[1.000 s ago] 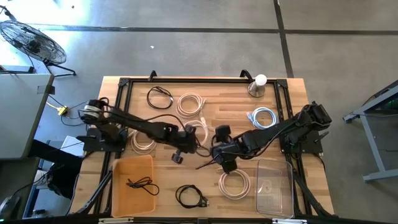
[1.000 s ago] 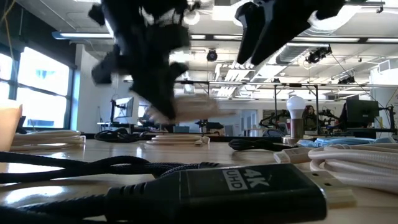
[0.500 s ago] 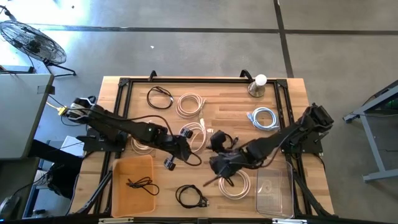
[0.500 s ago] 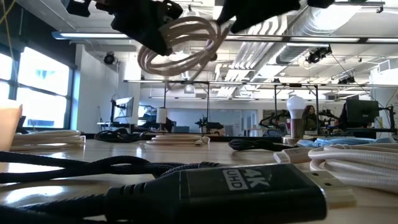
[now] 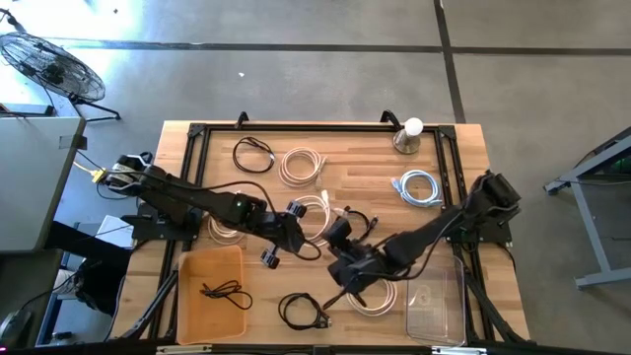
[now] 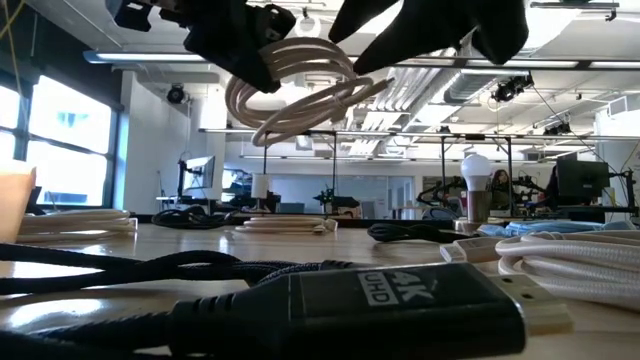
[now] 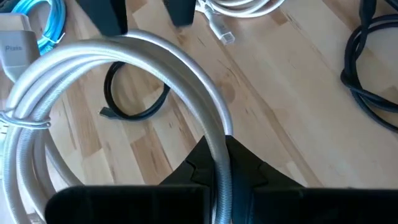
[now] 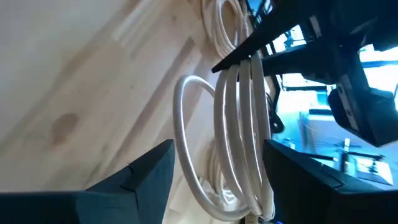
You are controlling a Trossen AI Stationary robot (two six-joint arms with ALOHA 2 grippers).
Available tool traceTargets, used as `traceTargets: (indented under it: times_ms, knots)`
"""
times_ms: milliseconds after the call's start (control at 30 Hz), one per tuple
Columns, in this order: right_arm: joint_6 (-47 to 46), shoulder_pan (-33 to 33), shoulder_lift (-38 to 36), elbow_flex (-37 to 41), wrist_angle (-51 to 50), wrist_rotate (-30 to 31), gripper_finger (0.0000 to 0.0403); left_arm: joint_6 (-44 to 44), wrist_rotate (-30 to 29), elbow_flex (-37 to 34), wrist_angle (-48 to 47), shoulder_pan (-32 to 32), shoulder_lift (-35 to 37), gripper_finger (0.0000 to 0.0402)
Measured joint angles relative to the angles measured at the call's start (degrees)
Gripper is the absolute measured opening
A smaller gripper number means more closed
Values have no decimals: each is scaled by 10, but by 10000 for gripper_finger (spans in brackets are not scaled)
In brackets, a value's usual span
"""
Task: Sort HDMI cables
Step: Put the white HDMI cable into the transparent bin
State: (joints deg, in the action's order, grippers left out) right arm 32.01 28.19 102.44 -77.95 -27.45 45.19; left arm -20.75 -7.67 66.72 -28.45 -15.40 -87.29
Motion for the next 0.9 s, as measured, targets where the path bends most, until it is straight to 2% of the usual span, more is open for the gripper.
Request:
traceTargets:
  times_ms: [267, 567, 700, 900]
  knots:
    - [0, -8, 4, 0, 23, 45, 236, 0, 13, 0, 7, 0, 0, 10]
    - [-19, -32, 4, 0, 32, -6, 229, 0, 23, 0, 14, 0, 0, 10]
    - [-35, -36, 4, 0, 30, -9, 180, 0, 21, 0, 15, 0, 0, 10]
    - [-36, -36, 4, 0, 25, -45, 36, 1, 19, -1, 13, 0, 0, 33]
